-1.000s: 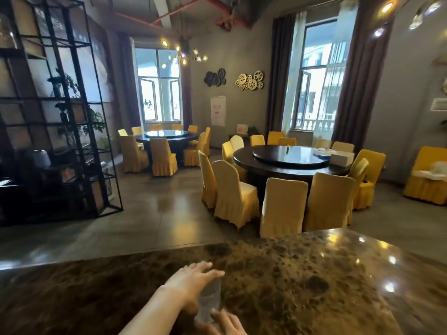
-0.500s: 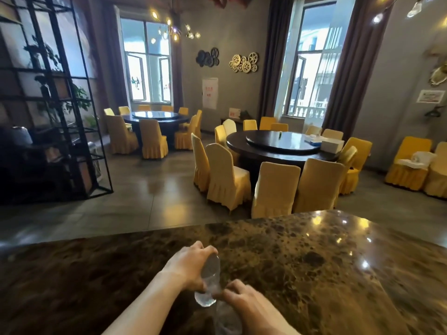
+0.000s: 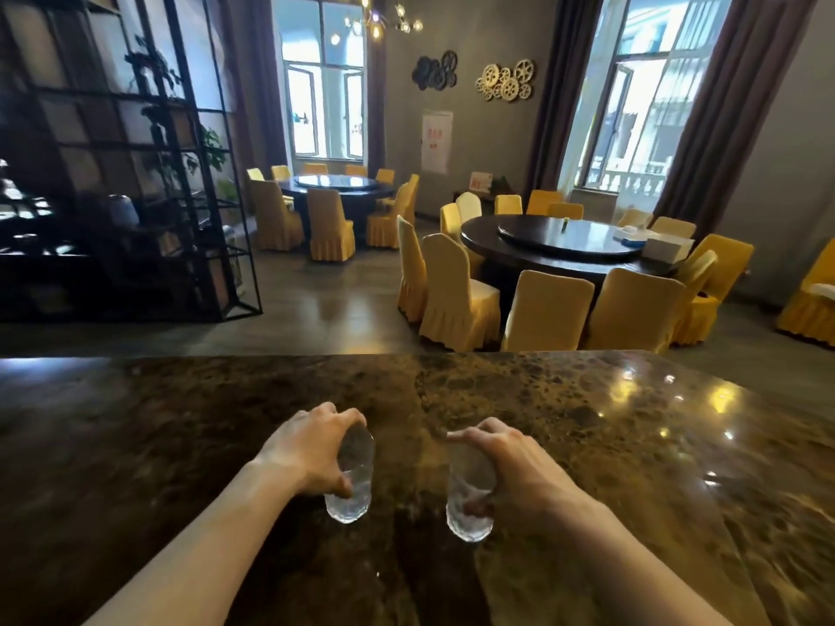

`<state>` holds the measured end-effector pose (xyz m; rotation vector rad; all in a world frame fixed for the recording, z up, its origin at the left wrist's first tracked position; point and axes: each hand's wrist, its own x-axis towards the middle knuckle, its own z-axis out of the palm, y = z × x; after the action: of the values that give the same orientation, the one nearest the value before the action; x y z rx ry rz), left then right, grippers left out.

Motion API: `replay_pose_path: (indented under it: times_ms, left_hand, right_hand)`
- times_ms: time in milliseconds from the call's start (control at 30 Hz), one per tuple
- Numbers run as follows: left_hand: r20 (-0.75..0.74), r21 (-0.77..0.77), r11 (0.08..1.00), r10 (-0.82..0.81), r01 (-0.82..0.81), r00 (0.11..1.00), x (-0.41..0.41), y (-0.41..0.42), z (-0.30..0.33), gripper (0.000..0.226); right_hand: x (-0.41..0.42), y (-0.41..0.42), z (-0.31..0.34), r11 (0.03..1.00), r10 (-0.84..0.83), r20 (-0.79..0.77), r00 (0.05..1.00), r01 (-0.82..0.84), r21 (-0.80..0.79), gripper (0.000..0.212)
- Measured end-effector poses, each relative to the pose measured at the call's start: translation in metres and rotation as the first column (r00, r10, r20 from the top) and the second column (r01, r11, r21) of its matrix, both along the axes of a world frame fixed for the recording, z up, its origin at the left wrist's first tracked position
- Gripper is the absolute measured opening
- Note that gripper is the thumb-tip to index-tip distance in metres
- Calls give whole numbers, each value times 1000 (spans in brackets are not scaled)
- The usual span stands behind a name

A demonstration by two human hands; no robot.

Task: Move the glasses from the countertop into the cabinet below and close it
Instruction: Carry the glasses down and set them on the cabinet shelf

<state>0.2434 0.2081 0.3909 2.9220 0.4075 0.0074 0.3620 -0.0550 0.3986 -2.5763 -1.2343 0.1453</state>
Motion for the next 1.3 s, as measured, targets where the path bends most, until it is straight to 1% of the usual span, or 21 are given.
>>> replay_pose_path:
  times_ms: [67,133,200,267,433,567,733,800,933,1000,1133,1300]
  left_hand:
    - [11,4,999,43,-43,999,-29,-21,6,89]
    - [34,21,997,80,-81,996,-57,-46,11,87]
    - [22,35,993,114,-115,993,-86,-74,16,84]
    - [-2,19,990,143,-143,990,-115,-101,16,85]
    - [-34,2,986,166,-166,986,-171,-154,10,84]
    - [-48,20,986,164,-163,985,-204,-182,-4,85]
    - [-29,-28,989,142,-143,989,-232,-197,-26,90]
    - [-53,-27,992,124,-126,991,-244,-198,-32,89]
    - [-19,-57,993,103,-104,994,-257,-202,-39,88]
    - [-42,-54,994,91,-93,995,-264,-202,-43,87]
    - [-37,-99,992,74,-77,997,-275,-203,-65,86]
    - [-70,-148,985,78,-88,994,-284,-206,-117,88]
  right_hand:
    - [-11,-17,2,1000,27,7,1000,-27,5,89]
    - [-23,-36,4,997,63,2,998,-63,47,89]
    - [-38,-57,4,992,103,9,995,-104,66,87]
    - [-56,-79,1,990,122,0,993,-122,66,86]
    - [-101,-123,-4,987,150,-32,988,-147,61,88]
    - [-136,-147,-11,986,163,-39,986,-162,47,88]
    - [-172,-164,-23,991,132,-40,990,-130,36,87]
    - [-185,-164,-28,994,109,-39,993,-109,6,87]
    - [-201,-165,-38,995,95,-63,993,-95,7,86]
    - [-211,-162,-47,997,76,-73,994,-76,7,85]
    - [-229,-158,-74,999,48,-98,994,-49,-3,85]
    - [-244,-158,-127,1000,25,-114,993,-27,-15,84]
